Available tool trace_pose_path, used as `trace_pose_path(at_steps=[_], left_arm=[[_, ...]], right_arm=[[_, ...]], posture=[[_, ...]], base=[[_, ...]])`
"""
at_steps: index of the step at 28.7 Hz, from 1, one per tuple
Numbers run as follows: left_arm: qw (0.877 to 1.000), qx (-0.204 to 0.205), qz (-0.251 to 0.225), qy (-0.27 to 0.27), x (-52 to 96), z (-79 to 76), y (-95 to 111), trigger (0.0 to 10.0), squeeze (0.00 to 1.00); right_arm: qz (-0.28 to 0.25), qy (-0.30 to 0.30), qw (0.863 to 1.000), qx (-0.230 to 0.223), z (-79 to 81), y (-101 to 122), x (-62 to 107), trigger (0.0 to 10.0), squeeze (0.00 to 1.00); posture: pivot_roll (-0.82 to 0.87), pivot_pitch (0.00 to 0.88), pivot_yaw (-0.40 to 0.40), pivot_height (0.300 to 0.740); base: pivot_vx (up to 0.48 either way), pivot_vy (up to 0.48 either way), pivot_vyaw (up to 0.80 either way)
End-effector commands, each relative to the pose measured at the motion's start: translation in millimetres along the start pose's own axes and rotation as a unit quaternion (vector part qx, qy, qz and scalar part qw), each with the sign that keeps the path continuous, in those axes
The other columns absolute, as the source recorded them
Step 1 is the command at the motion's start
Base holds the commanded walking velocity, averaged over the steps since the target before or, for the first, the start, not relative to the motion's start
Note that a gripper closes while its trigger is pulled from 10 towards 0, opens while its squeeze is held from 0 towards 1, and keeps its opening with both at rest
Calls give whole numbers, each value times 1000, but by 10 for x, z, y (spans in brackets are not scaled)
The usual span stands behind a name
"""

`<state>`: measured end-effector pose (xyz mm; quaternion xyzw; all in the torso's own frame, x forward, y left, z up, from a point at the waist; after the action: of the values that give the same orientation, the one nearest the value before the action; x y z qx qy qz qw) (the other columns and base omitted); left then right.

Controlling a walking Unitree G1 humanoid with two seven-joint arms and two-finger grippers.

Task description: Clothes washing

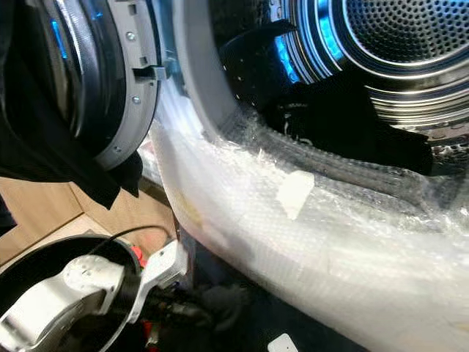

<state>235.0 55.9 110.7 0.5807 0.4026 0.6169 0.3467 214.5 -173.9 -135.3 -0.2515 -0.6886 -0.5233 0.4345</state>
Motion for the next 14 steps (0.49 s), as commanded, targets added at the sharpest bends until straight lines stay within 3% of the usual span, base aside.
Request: trace_pose_path(at_steps=[1, 4, 7, 8, 9, 10, 14], left_arm=[[999, -4, 3, 34, 74, 91, -16, 0, 0], [999, 13, 17, 46, 101, 87, -156, 0, 0], [997, 12, 33, 67, 126, 138, -243, 0, 0], [996, 11, 39, 76, 136, 162, -276, 0, 0], [993, 7, 49, 107, 160, 254, -335, 0, 0], [992, 7, 50, 115, 165, 277, -344, 0, 0], [994, 9, 49, 102, 167, 211, -353, 0, 0]], right_arm=[[-19, 22, 1000, 7, -20, 124, 8, 10000, 0], [4, 74, 994, 78, 84, -21, 37, 10000, 0], [6, 95, 992, 81, 96, -58, 60, 10000, 0], [4, 101, 992, 77, 95, -62, 68, 10000, 0], [-27, 129, 991, 30, 88, 43, 103, 10000, 0], [-44, 140, 989, 10, 60, 106, 126, 10000, 0], [-105, 170, 979, -28, -105, 341, 238, 10000, 0]], posture=[[220, 13, -21, 740], [212, 8, -25, 740], [218, 0, -26, 740], [218, 0, -26, 740], [219, 0, -24, 740], [217, 0, -23, 740], [205, 0, -19, 740]], base=[[0, 0, 0], [0, 0, 0], [0, 0, 0], [0, 0, 0], [0, 0, 0], [0, 0, 0], [0, 0, 0]])
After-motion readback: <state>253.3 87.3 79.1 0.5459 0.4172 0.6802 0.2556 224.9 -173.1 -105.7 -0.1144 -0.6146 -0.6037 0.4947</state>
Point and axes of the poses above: a point about 5 cm out from each wrist's last joint towards the gripper, its own x axis pointing back from the gripper into the wrist, its own y axis along the axis of the wrist's last joint, z = x × y, the point moved 6 cm from there along -x, pointing out of the wrist towards the gripper, and after that the axes turned 10 degrees about -x, right-handed, at the moved point
